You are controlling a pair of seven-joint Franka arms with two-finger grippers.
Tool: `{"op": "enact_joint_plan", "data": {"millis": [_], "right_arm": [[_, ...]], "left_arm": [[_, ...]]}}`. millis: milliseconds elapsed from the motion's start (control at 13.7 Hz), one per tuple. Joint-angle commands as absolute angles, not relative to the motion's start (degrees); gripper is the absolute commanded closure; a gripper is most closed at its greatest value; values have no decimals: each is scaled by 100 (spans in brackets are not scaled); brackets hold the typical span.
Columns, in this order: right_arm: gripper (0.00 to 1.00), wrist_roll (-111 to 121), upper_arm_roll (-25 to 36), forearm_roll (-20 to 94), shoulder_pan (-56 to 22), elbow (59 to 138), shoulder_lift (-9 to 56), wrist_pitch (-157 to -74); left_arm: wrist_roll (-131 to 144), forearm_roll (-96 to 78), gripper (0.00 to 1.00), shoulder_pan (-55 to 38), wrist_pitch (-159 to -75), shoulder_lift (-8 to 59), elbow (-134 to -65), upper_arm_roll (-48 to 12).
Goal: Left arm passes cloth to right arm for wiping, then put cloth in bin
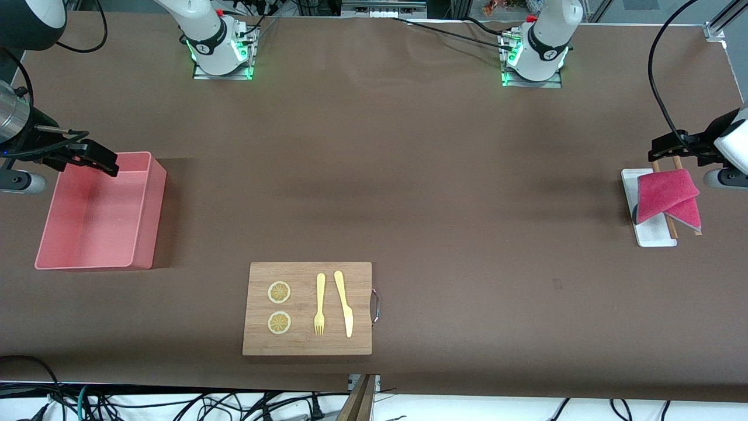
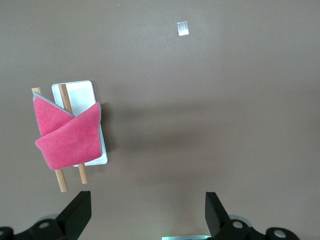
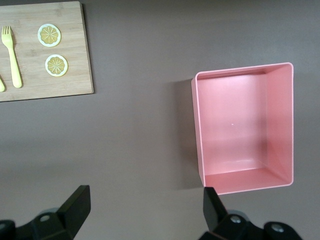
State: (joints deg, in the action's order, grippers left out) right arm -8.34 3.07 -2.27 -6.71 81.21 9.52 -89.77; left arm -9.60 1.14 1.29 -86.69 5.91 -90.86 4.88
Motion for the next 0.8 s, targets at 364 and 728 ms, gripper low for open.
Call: {"op": "enact_joint_plan", "data": {"millis": [364, 728], "right_arm": [[0, -844, 272, -264, -642, 7980, 1011, -8921], [0, -844, 281, -264, -624, 7980, 1011, -8921]], "left_arm": [[-940, -44, 0, 193, -8649, 378, -9220, 492], [-949, -44, 0, 202, -8631, 378, -9202, 501]]}}
